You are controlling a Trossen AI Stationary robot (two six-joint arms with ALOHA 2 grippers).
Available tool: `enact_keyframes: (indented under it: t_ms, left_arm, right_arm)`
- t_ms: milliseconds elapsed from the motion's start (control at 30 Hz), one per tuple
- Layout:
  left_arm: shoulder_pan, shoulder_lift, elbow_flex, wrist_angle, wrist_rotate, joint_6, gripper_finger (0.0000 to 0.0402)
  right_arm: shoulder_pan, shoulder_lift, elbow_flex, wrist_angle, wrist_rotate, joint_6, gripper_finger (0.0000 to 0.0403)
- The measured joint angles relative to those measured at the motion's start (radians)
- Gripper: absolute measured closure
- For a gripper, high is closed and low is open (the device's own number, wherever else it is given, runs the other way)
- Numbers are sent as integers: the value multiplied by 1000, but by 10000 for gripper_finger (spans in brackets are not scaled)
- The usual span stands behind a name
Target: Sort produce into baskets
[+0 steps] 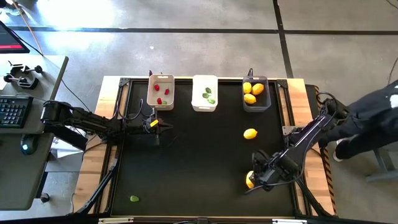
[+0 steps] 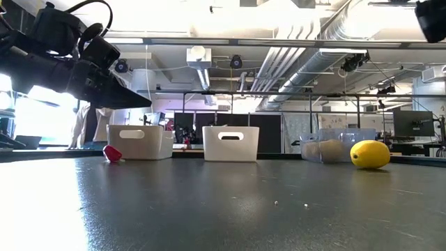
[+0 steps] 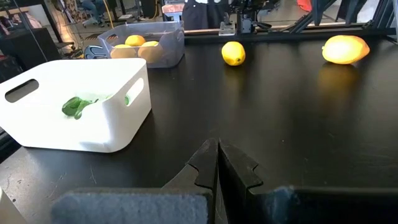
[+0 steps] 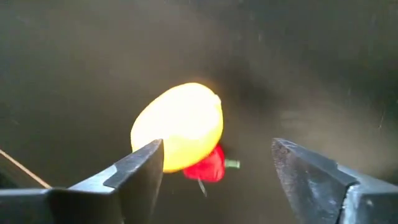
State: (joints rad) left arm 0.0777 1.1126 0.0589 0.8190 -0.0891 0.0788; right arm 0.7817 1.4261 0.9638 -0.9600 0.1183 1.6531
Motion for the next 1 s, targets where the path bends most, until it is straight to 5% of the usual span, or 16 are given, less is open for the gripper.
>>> enact_keyframes:
  t_ms: [233, 433, 1000]
  left_arm:
    - [0, 0, 0, -1, 0, 0, 401]
    - [0, 0, 0, -5, 0, 0, 401]
    - [0, 0, 0, -6, 0, 0, 401]
  right_arm:
    - [38, 0, 0, 21, -154, 160, 107]
    - [89, 23, 0, 75, -102, 170, 108]
    - [110, 251, 0, 131, -111, -101, 161]
